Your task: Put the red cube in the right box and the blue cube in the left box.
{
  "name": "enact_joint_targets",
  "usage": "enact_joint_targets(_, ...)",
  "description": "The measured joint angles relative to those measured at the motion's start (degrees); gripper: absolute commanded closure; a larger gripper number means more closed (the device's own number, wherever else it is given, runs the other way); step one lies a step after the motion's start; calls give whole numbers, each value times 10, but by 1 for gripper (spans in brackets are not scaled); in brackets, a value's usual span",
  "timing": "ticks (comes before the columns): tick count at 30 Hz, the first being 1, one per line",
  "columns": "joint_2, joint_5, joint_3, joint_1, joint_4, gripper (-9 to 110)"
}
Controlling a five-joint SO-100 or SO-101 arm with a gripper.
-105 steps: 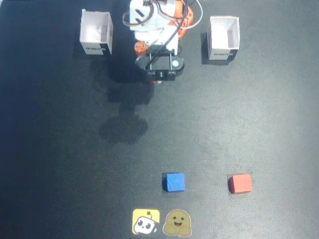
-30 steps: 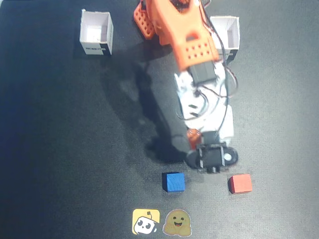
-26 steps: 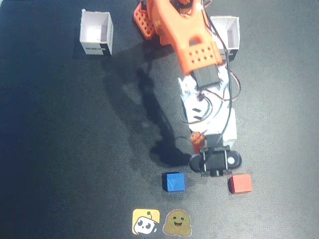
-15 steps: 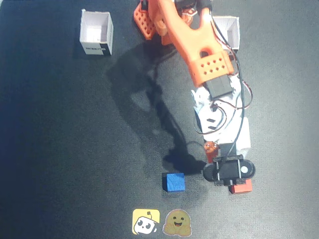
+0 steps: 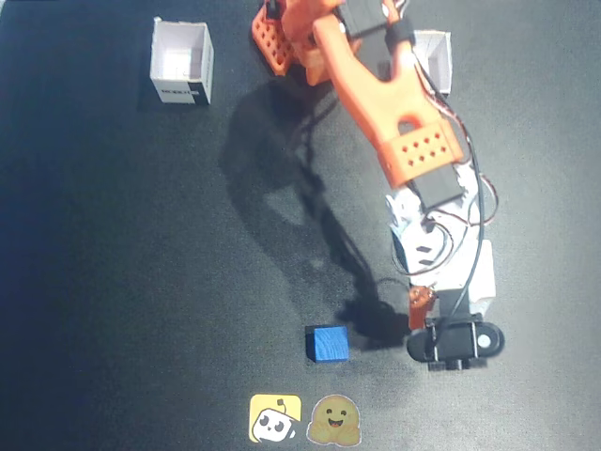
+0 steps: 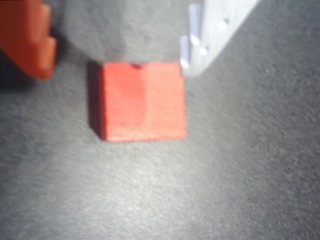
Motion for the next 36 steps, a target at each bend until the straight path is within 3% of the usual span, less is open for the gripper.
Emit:
enact_joint_targets(22, -149, 55, -156, -22, 44, 80)
enact_joint_targets(36, -185, 56, -165, -25, 44, 81)
